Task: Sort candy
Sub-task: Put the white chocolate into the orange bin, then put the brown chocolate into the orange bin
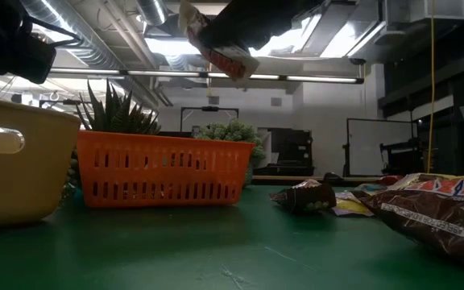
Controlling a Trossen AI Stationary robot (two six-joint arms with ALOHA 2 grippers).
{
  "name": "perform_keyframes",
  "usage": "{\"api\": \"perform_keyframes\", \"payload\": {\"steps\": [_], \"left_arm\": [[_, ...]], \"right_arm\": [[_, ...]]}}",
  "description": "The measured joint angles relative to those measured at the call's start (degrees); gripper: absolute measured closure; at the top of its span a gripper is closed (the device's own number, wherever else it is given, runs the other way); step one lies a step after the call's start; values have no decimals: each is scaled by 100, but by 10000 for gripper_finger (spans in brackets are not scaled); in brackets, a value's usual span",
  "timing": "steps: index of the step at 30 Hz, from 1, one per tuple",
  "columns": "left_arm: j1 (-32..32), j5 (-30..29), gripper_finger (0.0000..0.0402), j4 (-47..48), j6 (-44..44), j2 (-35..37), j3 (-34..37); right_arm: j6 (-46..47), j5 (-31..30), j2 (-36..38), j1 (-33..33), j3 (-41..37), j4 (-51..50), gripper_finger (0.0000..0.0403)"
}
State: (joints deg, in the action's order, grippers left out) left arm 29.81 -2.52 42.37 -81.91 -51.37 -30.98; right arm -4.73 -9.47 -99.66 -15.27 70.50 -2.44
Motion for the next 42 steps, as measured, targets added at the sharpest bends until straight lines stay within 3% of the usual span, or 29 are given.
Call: {"api": "perform_keyframes", "payload": {"steps": [7,16,21,30,38,42], "left_arm": [[1,0,271,0,-1,0,0],[1,0,271,0,-2,0,0],[2,0,271,-2,-2,0,0],[0,0,271,-489,0,1,0],[2,-234,271,-973,492,2,0],[1,-423,271,-1115,614,1,0]], "right_arm": [[13,5,-2,40,0,2,279],[5,-45,-2,41,-4,332,165],[84,-43,-2,31,-4,206,132],[1226,294,294,29,-4,-1089,128],[1137,792,353,27,-4,-2337,128],[227,946,326,25,-7,-2803,128]]}}
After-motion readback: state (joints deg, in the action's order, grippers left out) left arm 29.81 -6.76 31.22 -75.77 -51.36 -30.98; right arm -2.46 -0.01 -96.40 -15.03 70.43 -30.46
